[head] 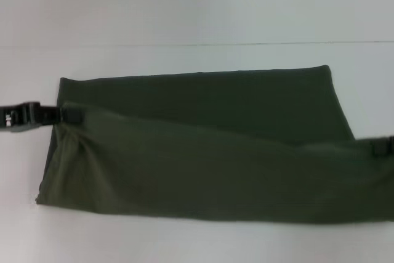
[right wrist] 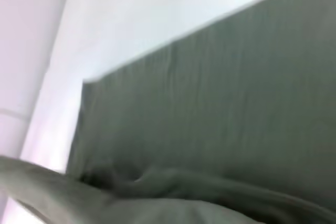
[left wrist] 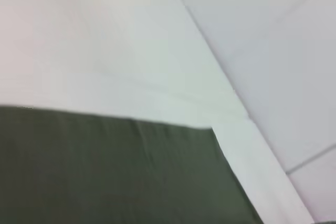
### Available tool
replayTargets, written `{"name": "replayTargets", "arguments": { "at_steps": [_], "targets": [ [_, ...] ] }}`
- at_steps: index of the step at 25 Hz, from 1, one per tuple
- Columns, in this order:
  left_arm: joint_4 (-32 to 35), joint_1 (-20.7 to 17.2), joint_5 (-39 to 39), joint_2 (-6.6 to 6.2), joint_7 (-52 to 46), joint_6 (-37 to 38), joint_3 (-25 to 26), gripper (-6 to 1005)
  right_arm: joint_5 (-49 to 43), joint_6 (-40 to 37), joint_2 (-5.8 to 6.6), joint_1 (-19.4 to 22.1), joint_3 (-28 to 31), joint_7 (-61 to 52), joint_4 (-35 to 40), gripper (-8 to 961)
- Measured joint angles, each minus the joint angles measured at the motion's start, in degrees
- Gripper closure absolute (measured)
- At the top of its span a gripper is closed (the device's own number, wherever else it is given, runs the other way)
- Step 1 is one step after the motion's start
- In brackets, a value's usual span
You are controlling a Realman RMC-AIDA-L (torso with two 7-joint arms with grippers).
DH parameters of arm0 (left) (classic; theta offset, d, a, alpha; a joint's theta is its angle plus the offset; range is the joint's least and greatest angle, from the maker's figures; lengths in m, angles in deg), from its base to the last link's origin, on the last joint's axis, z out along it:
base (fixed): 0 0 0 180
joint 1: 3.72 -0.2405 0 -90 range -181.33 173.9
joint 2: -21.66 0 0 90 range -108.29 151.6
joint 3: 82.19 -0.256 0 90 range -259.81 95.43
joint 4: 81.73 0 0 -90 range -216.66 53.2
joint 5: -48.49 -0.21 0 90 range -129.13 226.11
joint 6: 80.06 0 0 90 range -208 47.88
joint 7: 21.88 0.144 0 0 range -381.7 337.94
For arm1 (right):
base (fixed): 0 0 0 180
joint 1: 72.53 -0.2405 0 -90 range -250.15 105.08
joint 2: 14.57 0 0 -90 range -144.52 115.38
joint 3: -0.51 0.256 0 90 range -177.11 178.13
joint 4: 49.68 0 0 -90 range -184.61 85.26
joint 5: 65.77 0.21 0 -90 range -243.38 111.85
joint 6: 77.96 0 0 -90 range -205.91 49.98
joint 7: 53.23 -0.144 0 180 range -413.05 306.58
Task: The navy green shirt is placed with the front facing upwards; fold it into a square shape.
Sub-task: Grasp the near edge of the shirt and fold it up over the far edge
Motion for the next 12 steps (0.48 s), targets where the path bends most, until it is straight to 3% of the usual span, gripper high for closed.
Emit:
{"name": "replayTargets", "arguments": {
  "at_steps": [7, 12],
  "targets": [
    [-1.2, 0.2, 2.9, 0.67, -0.1, -5.7, 0.0, 931, 7.5, 6.1, -0.44, 2.0, 1.4, -1.5, -0.2, 903],
    [-1.4, 0.1, 4.5, 2.97, 1.0, -11.1, -0.6, 931, 11.5, 10.5, -1.51, 2.7, 1.4, -1.2, -2.3, 904]
  ]
}}
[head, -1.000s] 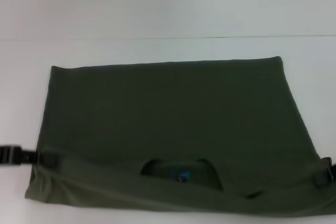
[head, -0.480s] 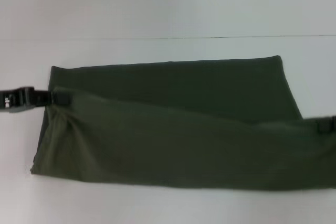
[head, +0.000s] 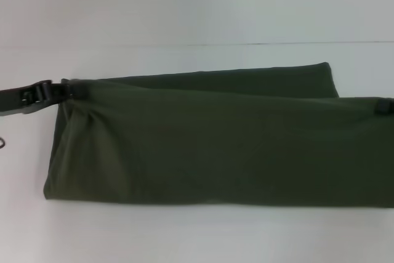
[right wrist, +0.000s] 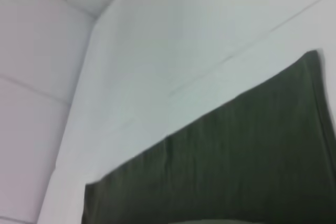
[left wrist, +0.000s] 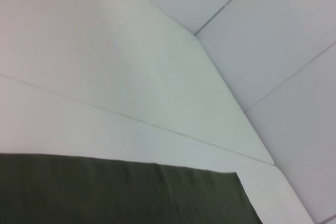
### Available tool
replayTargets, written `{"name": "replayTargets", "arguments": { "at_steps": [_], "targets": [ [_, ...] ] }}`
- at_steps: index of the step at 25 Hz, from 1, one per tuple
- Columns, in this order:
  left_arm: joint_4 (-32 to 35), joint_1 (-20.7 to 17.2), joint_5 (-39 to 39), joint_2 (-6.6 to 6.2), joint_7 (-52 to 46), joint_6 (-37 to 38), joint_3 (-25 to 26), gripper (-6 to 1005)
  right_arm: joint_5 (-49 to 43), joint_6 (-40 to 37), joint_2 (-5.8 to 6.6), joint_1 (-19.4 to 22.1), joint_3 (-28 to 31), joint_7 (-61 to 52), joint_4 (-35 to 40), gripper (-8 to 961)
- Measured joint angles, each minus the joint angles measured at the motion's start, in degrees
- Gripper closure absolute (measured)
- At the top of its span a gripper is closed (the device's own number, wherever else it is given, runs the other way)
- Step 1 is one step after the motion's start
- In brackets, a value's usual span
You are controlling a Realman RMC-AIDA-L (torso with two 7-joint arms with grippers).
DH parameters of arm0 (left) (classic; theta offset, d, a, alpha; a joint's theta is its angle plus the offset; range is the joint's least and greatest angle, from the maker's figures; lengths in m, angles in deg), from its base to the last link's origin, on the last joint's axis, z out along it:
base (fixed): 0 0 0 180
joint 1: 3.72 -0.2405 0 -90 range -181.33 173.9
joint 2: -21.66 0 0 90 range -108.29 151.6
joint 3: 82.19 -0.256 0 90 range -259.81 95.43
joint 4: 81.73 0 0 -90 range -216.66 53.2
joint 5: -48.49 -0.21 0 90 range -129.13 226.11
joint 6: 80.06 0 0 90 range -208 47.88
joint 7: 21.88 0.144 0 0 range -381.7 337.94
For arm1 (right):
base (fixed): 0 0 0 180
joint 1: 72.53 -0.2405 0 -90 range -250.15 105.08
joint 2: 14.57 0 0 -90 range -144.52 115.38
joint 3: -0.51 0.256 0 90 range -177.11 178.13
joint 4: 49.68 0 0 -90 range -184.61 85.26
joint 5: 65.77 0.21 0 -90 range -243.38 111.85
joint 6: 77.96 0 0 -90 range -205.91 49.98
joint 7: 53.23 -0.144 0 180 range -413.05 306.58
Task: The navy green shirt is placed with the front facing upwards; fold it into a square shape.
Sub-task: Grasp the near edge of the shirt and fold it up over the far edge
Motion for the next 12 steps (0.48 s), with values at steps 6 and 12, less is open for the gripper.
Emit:
{"name": "replayTargets", "arguments": {
  "at_steps": [6, 12],
  "targets": [
    [-1.1, 0.0, 3.3, 1.75, 2.0, -4.7, -0.2, 932, 3.8, 5.0, -2.12, -0.5, -0.4, 1.0, -0.1, 903],
    [-1.9, 0.1, 6.6, 2.67, 3.5, -9.4, -0.2, 932, 8.4, 8.5, -2.80, -1.1, -0.6, 1.6, -0.3, 903]
  ]
}}
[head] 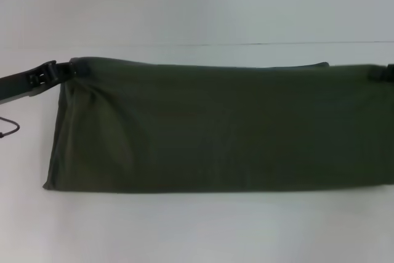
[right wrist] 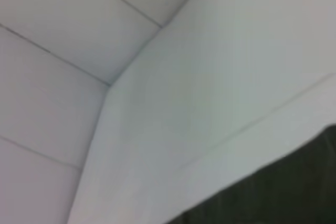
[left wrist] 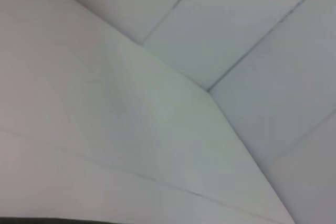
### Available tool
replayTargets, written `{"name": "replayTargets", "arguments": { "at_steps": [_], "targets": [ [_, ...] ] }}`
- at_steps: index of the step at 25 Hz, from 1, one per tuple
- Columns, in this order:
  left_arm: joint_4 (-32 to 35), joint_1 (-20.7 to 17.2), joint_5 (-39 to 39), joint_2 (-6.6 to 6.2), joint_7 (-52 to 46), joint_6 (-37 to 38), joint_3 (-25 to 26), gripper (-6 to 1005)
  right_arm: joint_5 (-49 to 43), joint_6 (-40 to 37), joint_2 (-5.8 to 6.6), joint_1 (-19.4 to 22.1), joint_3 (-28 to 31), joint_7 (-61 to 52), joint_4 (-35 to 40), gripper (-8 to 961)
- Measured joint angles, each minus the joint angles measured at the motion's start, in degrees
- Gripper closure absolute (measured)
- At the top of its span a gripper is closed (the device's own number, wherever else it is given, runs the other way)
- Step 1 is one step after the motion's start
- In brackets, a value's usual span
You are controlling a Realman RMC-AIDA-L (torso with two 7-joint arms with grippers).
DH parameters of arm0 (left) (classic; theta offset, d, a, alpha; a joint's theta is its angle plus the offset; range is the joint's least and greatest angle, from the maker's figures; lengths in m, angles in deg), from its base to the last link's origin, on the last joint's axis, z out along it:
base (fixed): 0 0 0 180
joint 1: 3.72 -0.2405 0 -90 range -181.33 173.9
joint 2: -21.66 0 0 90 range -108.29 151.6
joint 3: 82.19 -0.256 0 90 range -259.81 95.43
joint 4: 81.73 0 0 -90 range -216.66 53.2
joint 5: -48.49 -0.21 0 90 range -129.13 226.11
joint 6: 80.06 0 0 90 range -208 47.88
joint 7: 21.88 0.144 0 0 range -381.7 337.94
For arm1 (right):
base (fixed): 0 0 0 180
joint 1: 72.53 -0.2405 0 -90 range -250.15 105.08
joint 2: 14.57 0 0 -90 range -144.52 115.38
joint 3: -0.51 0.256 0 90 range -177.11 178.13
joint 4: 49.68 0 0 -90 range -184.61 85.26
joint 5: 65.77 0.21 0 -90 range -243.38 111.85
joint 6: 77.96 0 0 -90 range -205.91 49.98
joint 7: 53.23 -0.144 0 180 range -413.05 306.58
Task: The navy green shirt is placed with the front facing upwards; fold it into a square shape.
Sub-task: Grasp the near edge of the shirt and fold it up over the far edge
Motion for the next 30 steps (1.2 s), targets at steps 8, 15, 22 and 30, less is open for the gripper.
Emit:
{"name": "replayTargets", "arguments": {
  "at_steps": [8, 15, 22, 30],
  "targets": [
    [-0.2, 0.6, 1.6, 2.75, 2.8, -7.0, -0.3, 932, 3.9, 7.5, -2.71, -3.0, -0.3, 2.9, -0.5, 903],
    [-0.5, 1.0, 2.1, 4.72, 4.2, -13.1, -2.3, 931, 4.1, 15.8, -4.61, -5.7, -1.4, 4.4, -1.3, 903],
    [-4.2, 1.8, 4.5, 5.15, 7.0, -18.9, -4.5, 931, 4.1, 23.0, -5.45, -6.9, -4.4, 5.1, -4.0, 904],
    [-6.8, 2.4, 6.0, 5.36, 8.1, -24.9, -6.6, 931, 4.1, 28.5, -7.00, -7.3, -6.1, 6.9, -5.1, 904]
  ]
}}
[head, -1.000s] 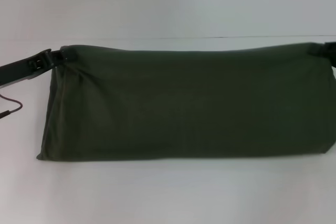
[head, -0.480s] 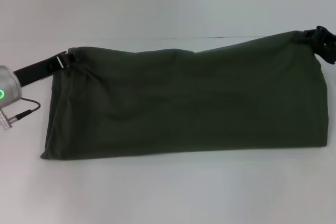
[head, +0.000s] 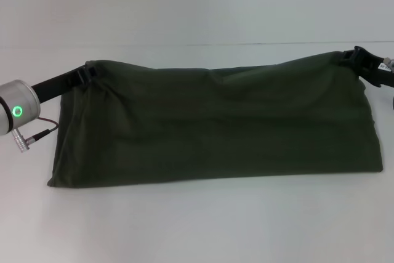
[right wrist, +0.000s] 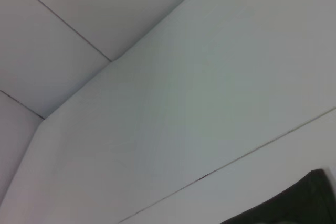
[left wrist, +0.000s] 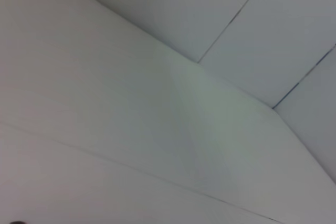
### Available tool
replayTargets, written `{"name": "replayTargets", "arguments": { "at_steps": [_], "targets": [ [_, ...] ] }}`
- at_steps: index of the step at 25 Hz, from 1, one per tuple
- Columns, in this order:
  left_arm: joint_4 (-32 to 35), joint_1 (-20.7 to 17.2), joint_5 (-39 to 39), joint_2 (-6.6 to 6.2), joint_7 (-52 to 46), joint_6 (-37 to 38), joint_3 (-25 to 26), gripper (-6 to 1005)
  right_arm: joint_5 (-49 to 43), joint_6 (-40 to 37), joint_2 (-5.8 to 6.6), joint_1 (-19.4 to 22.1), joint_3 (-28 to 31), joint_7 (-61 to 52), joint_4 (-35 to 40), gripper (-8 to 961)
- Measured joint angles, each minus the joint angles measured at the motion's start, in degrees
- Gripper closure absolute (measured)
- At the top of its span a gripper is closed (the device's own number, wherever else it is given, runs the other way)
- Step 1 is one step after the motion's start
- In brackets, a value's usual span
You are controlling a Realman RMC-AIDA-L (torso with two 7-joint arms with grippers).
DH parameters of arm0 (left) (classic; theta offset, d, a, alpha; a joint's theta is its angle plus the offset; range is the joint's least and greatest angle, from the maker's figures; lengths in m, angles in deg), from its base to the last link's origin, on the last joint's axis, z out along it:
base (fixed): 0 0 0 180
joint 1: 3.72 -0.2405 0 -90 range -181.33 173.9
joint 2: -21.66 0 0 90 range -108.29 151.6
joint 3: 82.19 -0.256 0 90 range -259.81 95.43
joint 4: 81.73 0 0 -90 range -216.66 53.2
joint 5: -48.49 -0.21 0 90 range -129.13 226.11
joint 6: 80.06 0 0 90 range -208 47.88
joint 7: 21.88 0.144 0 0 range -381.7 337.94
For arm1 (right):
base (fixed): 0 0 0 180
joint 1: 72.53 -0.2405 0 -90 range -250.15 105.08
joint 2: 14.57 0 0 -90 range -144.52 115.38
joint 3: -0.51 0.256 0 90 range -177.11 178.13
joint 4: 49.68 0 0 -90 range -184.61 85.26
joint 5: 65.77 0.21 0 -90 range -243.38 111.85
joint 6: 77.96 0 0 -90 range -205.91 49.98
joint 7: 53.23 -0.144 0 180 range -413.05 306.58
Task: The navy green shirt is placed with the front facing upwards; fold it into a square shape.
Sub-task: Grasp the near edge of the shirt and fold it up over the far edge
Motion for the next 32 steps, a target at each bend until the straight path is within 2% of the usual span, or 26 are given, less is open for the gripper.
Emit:
{"name": "replayTargets", "arguments": {
  "at_steps": [12, 18, 26, 32],
  "targets": [
    [-0.5, -0.3, 3.9, -0.02, 0.9, -3.7, 0.0, 932, 4.7, 1.0, -0.45, -0.4, -0.2, 2.1, 0.0, 904],
    [-1.9, -0.1, 4.9, -0.02, 2.6, -7.0, 0.0, 932, 5.1, 3.9, -1.86, -1.8, -0.7, 4.6, -1.7, 903],
    [-4.5, 0.4, 8.4, 0.06, 6.4, -10.7, 0.0, 912, 5.2, 7.5, -2.71, -3.1, -0.7, 6.8, -3.7, 899],
    [-6.5, 1.0, 11.3, 0.09, 9.6, -12.3, 0.0, 889, 5.9, 8.2, -2.77, -3.4, -0.7, 7.5, -4.3, 892]
  ]
}}
